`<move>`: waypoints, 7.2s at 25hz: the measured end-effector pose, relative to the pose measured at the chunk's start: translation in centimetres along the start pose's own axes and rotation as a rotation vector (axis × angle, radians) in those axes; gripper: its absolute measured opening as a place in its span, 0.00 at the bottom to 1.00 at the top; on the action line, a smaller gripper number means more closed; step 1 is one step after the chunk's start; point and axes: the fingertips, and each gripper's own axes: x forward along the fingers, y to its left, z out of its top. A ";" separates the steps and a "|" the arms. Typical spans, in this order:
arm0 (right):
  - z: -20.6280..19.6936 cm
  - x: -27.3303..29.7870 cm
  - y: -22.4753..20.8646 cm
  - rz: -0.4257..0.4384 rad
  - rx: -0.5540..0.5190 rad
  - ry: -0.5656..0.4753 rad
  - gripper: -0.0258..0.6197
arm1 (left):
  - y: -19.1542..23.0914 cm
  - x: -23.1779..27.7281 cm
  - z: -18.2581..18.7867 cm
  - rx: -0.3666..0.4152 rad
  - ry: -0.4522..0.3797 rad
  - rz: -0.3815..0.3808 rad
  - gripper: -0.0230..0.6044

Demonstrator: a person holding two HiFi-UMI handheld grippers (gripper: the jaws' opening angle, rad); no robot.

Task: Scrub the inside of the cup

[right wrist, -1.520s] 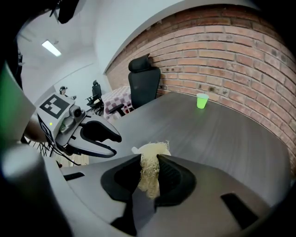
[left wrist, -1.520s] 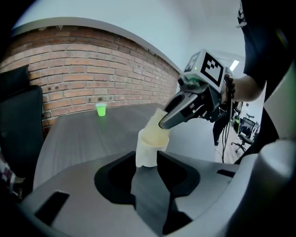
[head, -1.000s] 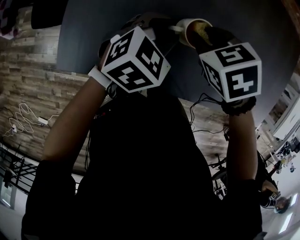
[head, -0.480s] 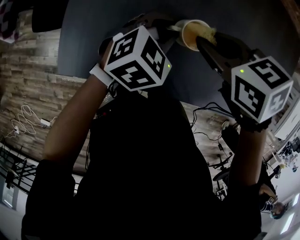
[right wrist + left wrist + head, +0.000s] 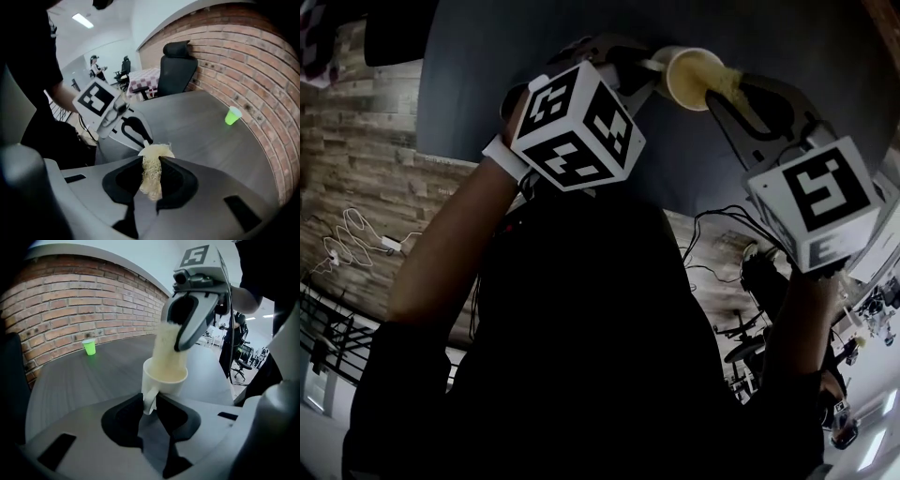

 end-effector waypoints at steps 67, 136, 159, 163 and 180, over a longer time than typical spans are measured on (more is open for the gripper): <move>-2.1 -4.0 0.2 -0.404 -0.314 0.022 0.17 | -3.7 -0.3 2.4 0.026 0.079 0.056 0.15; 0.4 -4.7 2.9 0.020 -0.602 0.137 0.17 | -5.1 -2.8 1.3 0.010 0.032 0.084 0.15; 2.1 -6.5 1.5 0.145 -0.077 0.005 0.17 | -4.3 -2.4 1.7 -0.010 0.031 0.101 0.15; -0.3 -4.0 1.3 0.079 0.019 0.036 0.17 | -4.5 -2.4 1.6 -0.007 0.037 0.098 0.15; 0.8 -6.3 0.4 0.124 0.309 -0.185 0.17 | -4.7 -1.8 2.3 -0.012 0.047 0.090 0.15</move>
